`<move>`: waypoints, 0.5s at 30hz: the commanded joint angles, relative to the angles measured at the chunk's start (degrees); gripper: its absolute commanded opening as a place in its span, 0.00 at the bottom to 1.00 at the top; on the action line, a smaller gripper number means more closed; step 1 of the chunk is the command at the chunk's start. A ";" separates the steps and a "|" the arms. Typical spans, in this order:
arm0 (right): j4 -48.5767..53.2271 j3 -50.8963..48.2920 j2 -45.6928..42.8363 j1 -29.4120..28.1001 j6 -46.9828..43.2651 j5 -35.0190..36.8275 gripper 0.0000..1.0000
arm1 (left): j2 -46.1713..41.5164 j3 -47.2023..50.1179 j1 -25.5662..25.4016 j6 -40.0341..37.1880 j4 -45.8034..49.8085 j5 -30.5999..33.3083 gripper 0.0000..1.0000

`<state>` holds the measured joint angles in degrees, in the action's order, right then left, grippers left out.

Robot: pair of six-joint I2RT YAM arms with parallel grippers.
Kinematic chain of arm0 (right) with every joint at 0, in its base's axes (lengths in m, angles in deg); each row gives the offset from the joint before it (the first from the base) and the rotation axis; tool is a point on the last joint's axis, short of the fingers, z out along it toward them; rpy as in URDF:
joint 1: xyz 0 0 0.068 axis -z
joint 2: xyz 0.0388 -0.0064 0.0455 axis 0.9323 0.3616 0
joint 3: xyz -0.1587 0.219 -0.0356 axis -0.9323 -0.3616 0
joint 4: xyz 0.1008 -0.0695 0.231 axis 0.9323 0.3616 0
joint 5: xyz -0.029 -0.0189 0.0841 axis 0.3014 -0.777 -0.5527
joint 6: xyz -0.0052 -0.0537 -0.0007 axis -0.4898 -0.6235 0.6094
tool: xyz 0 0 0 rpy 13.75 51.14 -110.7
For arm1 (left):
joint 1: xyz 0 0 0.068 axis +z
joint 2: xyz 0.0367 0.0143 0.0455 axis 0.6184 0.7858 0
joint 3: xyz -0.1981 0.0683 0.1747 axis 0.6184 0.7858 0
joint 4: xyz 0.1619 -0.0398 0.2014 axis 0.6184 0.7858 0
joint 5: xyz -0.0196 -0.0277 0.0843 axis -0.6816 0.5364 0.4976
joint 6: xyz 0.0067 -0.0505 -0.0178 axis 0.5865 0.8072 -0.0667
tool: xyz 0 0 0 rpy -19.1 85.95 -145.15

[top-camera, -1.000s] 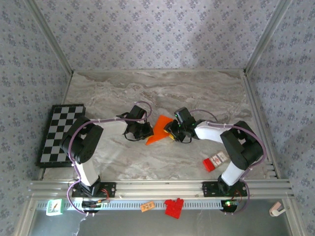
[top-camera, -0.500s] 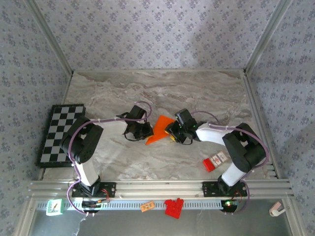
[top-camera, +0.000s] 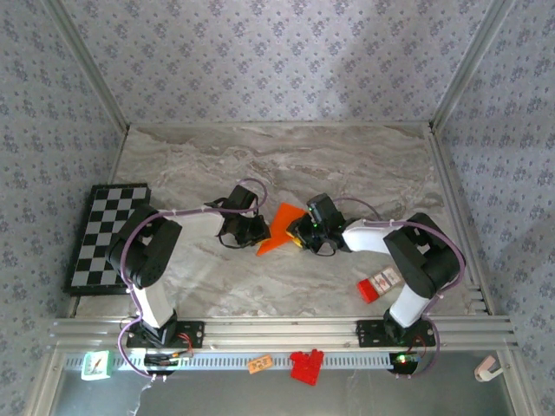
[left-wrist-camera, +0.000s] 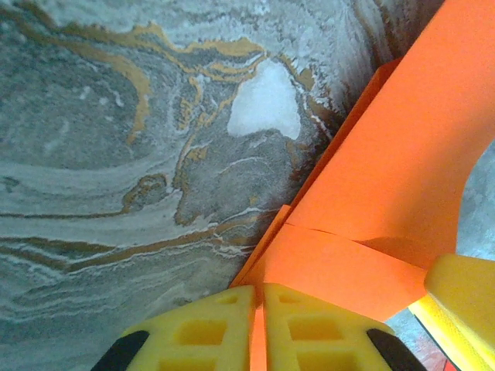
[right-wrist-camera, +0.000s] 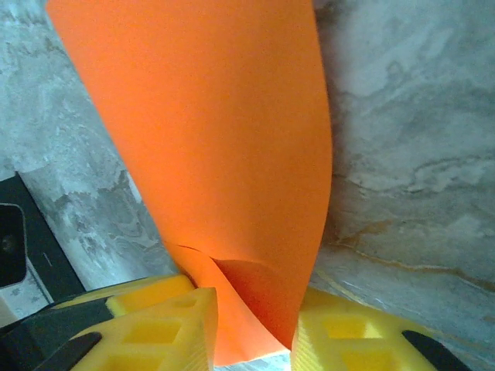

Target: Fold a paper plane with a square sheet of paper (pick it up from the middle)

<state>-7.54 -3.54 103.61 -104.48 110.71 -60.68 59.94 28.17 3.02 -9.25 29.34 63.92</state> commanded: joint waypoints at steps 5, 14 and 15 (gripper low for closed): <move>-3.12 -2.05 -0.19 -0.18 1.35 0.00 0.24 | -0.12 -0.51 0.87 -0.30 3.94 0.27 0.14; -2.66 -2.99 -3.37 -0.03 0.71 2.74 0.08 | -4.35 -0.82 1.31 -1.48 3.78 0.29 0.25; -2.23 -2.96 -4.04 -0.12 0.33 3.38 0.07 | -5.04 -0.77 1.31 -1.91 3.58 0.31 0.27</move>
<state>-10.08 -6.12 102.36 -104.48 111.65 -59.83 58.15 28.02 3.96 -9.84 31.24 63.81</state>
